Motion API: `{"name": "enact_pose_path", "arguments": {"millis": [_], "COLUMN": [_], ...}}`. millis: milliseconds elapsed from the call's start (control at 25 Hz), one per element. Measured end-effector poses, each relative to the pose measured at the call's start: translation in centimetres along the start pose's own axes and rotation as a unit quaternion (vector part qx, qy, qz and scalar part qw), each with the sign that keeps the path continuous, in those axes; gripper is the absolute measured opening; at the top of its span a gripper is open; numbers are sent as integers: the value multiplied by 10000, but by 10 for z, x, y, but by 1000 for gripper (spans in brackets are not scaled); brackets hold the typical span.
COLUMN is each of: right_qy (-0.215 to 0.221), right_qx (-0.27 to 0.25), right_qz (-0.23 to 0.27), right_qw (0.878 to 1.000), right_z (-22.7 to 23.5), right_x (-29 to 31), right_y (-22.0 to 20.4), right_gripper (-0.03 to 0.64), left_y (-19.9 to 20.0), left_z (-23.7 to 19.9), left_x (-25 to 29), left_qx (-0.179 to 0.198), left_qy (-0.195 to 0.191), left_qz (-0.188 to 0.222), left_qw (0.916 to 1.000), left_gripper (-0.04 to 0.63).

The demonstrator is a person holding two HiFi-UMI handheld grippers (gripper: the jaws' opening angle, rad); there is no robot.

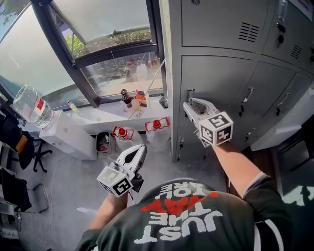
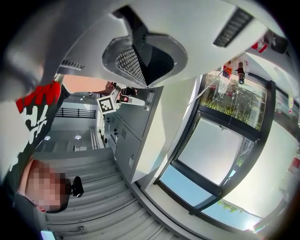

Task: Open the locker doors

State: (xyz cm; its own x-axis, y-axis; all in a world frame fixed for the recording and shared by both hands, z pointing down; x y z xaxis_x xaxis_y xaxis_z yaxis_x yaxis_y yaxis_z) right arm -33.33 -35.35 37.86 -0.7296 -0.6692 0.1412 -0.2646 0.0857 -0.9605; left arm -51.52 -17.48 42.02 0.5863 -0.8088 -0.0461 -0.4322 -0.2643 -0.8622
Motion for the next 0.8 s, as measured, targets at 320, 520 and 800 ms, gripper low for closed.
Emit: {"name": "enact_pose_path", "arguments": {"millis": [320, 520, 800], "right_qy": [-630, -662, -356], "right_qx": [174, 169, 334], "right_qz": [-261, -271, -169], "right_qw": [9975, 9973, 9987], "right_z": [7, 7, 3], "right_x": [29, 38, 39], "right_y": [-3, -2, -2], "right_gripper": [192, 201, 198], "left_y": [10, 13, 12], "left_z": [-26, -36, -48], "left_x": [-26, -42, -54], "left_qx": [-100, -152, -249], "left_qy": [2, 10, 23], "left_qz": [43, 65, 65], "left_qw": [9999, 9999, 9997], "left_gripper": [-3, -3, -3]}}
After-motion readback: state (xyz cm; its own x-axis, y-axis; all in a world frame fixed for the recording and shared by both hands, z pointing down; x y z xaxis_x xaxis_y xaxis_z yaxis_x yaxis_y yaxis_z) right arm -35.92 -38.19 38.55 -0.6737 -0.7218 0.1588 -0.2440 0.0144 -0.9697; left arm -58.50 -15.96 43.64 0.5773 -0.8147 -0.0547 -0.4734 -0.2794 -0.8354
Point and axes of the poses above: the fingertips, and each gripper's own axes: x forward along the fingers, z to its right, y out of its top, the point moved 3 cm from there along -x, backward along the fingers, and after that the axes turned 12 degrees about -x, right-handed, at the moved point
